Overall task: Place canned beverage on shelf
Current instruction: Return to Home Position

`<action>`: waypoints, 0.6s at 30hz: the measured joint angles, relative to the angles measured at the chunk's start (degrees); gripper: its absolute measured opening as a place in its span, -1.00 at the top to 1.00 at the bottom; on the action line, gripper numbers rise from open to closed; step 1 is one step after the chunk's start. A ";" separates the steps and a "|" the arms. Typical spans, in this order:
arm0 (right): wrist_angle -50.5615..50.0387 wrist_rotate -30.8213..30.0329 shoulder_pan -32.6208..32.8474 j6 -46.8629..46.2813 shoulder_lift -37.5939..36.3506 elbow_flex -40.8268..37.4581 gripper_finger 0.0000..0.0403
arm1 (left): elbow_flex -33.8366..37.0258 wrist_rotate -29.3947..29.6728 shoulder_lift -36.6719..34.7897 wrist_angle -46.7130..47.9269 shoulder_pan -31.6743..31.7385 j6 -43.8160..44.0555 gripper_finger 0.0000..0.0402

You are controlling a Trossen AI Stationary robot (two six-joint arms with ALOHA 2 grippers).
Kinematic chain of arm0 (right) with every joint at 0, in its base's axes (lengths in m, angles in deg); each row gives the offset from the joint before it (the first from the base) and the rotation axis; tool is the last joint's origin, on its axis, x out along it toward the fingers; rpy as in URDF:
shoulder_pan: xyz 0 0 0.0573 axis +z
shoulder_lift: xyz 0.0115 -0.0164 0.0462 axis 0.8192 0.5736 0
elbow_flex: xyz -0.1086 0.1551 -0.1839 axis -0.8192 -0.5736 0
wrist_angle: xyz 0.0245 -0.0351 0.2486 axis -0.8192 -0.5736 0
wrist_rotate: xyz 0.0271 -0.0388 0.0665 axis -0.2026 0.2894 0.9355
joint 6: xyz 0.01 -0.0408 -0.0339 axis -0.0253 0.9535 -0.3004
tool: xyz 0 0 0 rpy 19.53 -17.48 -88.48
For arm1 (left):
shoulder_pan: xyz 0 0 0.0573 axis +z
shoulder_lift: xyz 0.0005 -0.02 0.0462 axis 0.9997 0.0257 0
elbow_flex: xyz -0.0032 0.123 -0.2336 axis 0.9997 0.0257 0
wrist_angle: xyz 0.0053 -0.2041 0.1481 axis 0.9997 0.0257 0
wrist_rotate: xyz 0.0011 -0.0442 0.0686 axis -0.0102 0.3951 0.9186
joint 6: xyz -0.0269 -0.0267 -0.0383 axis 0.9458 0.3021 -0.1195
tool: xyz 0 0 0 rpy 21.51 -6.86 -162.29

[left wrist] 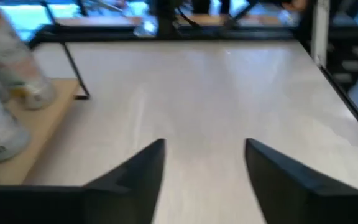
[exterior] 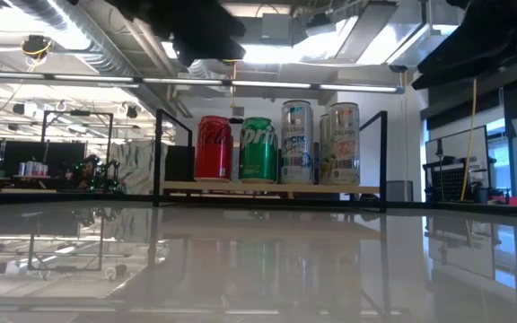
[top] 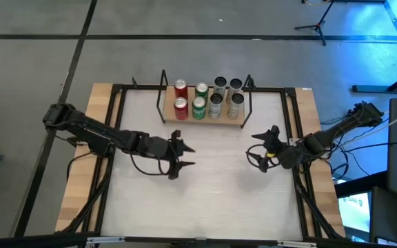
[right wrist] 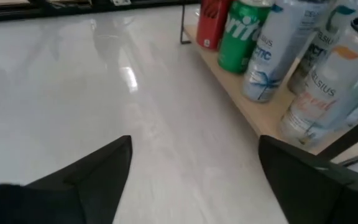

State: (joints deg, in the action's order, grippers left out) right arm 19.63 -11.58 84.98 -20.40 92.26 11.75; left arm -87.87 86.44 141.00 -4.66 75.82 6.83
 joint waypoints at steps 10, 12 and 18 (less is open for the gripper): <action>-1.38 0.88 0.00 9.31 -7.89 0.00 0.38 | 5.05 -7.59 -9.45 3.90 5.64 -4.42 0.91; -1.25 0.92 0.00 10.64 -10.55 -0.52 0.63 | 8.36 -7.53 -12.90 1.84 6.82 -4.44 0.97; 1.07 0.93 -0.02 14.06 -21.03 -6.32 0.93 | 20.07 -7.53 -23.37 -6.61 9.00 -3.77 0.92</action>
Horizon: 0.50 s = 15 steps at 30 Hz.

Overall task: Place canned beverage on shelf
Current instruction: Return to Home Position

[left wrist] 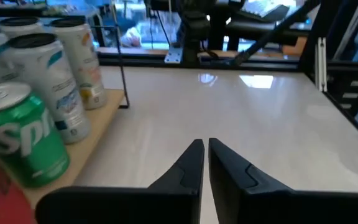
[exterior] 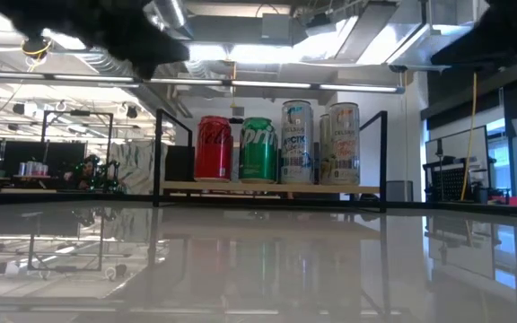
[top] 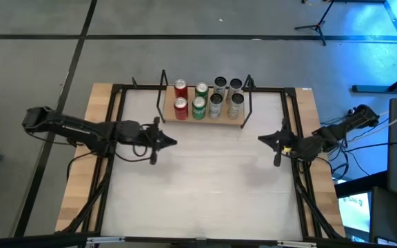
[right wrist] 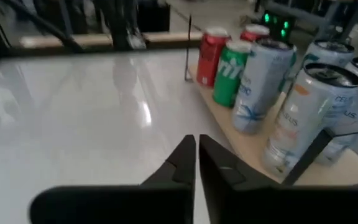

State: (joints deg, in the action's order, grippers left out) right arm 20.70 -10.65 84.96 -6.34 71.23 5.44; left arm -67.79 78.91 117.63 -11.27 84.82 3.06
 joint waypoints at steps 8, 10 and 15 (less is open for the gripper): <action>8.43 6.64 0.00 6.41 -13.17 -8.58 0.86 | 11.38 0.00 -9.69 -7.99 0.06 2.68 0.91; 12.00 9.76 0.00 8.94 -15.07 -10.48 0.91 | 12.70 -0.02 -10.82 -8.51 0.06 3.22 0.91; 19.15 16.85 -0.05 13.38 -17.29 -14.59 0.98 | 15.14 -0.18 -11.65 -12.10 0.06 3.48 0.91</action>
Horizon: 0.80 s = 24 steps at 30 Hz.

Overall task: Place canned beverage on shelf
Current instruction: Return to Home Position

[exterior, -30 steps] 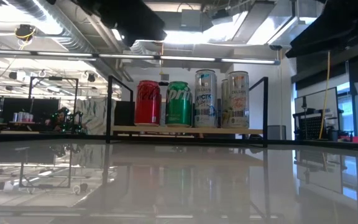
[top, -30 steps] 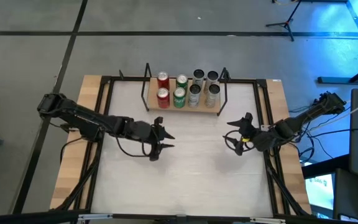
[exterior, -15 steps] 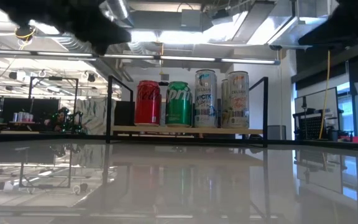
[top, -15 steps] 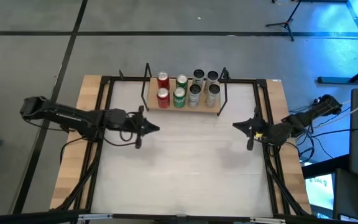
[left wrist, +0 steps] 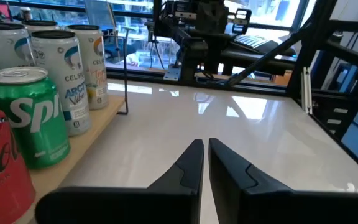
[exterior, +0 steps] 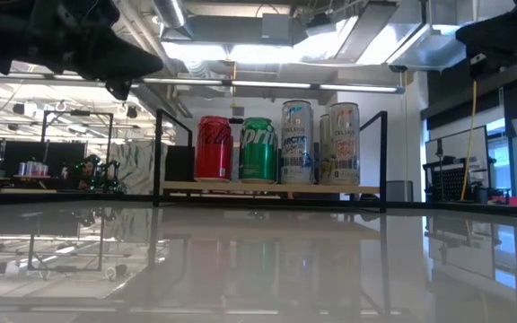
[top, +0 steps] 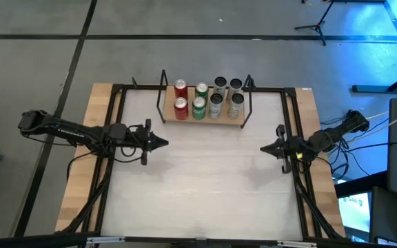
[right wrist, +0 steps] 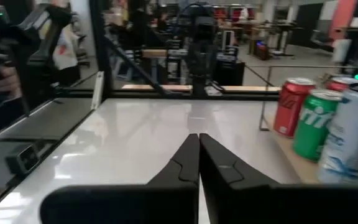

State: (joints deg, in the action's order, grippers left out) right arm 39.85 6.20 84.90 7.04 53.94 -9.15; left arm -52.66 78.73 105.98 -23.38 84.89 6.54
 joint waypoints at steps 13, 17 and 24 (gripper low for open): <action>4.00 16.55 -13.62 1.65 -0.35 -5.07 0.99 | 8.55 -6.27 -0.08 -12.44 0.00 0.18 0.91; 4.74 21.99 -19.21 1.67 -0.31 -5.50 0.99 | 12.23 -6.49 -1.38 -16.99 0.47 1.36 0.91; 4.61 28.02 -26.26 1.79 -0.31 -5.50 0.99 | 12.22 -8.17 -4.47 -14.38 2.51 1.37 0.91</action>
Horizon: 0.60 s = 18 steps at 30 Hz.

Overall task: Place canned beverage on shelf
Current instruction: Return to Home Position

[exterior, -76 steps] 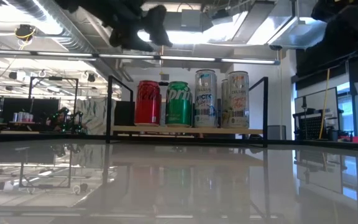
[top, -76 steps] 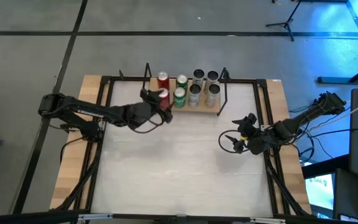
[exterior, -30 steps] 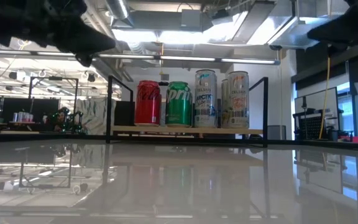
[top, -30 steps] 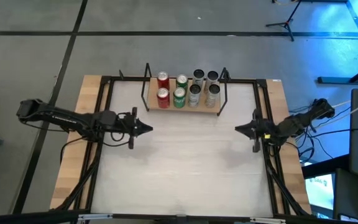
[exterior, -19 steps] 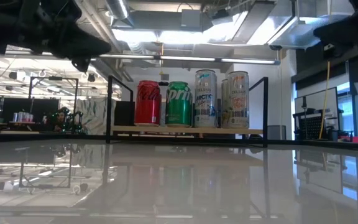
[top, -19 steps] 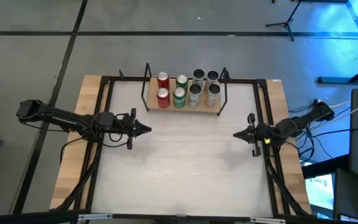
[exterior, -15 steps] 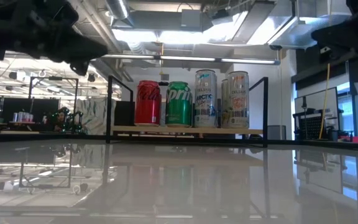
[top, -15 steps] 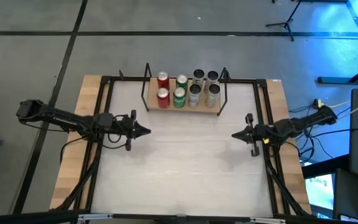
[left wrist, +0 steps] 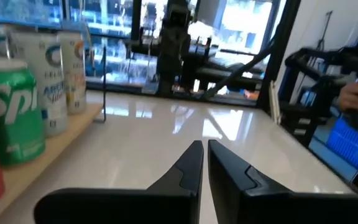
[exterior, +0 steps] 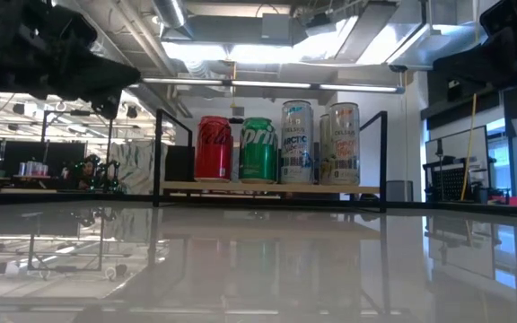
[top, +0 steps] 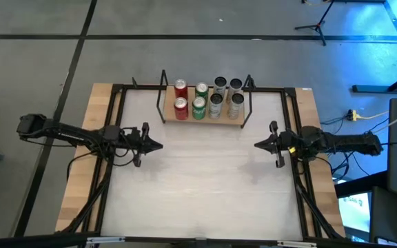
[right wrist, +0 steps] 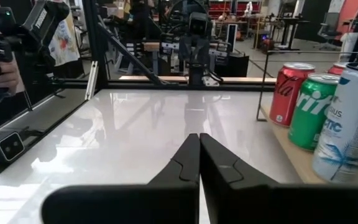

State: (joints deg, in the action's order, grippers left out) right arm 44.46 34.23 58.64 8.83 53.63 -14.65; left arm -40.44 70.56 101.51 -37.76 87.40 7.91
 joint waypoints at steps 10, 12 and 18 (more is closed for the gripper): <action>-2.93 3.26 -5.27 -0.15 -0.02 0.02 0.99 | 0.00 -0.66 -9.04 10.31 4.15 -0.04 0.91; -3.45 3.24 -5.64 -0.20 -0.02 0.02 0.99 | 0.00 -0.66 -12.07 13.29 5.01 0.07 0.91; -3.63 2.78 -5.66 -0.30 -0.07 0.02 0.99 | 0.00 -0.64 -22.45 23.97 7.00 0.16 0.91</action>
State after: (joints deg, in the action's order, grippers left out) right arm 40.83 37.01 52.98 8.54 53.57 -14.63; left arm -40.44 69.92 79.06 -13.79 94.40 8.07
